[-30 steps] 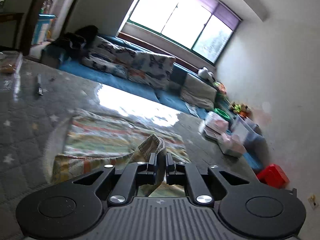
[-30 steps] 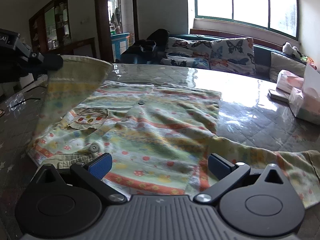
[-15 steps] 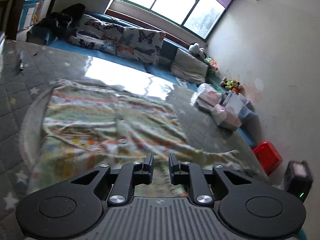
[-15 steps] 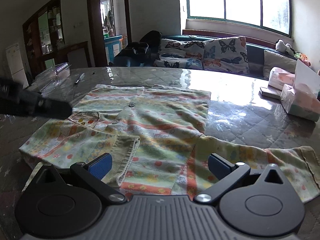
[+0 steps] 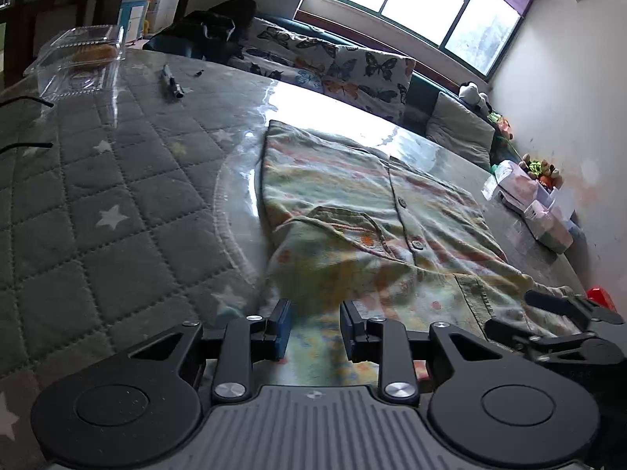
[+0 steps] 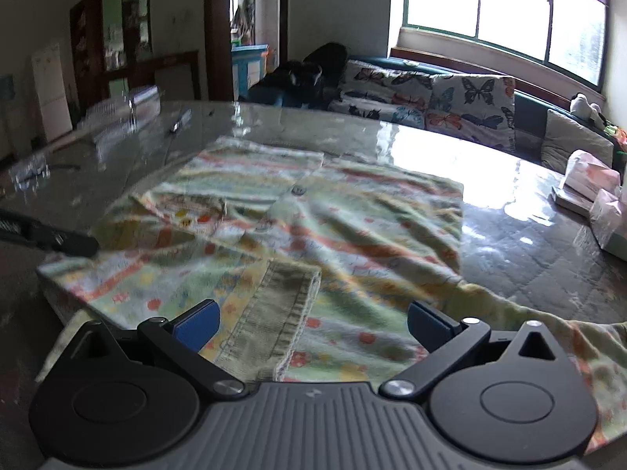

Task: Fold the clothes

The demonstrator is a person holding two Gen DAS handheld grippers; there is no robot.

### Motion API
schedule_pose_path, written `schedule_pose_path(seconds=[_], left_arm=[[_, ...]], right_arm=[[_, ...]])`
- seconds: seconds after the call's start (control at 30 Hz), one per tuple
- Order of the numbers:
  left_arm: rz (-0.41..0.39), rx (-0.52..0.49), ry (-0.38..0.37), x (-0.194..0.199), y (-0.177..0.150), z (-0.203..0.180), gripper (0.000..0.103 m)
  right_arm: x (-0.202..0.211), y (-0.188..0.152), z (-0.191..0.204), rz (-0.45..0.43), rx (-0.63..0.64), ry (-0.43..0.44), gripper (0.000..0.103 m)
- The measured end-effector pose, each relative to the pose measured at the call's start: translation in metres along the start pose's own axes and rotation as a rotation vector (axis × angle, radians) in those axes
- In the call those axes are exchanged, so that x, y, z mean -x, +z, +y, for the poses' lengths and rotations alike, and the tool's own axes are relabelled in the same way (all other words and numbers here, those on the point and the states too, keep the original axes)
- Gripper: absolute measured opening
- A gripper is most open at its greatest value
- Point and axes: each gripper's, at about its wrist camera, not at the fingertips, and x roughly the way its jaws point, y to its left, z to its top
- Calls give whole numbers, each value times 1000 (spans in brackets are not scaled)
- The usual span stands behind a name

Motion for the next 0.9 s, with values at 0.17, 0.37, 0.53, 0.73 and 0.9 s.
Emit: schedule_pose_path(seconds=[0.17,0.37,0.53,0.73,0.9], left_arm=[[-29,14,-10,3,11,3,35],[-46,7,-49,-20,34,-5,33],[-9,41,-16,-40,38,4,25],[-32,14,-8,-30,35,-2,27],[-28,-18,-24,-25,32,-17,34]], right_arm=[[-5,0,1,18,11,-10,103],[-9,4,3,23,13,-16,103],[-9,3,1,27,3,-22,103],[-10,4,-4,26,-6,-29,103],[-4,2,-8,10,-18,-33,103]])
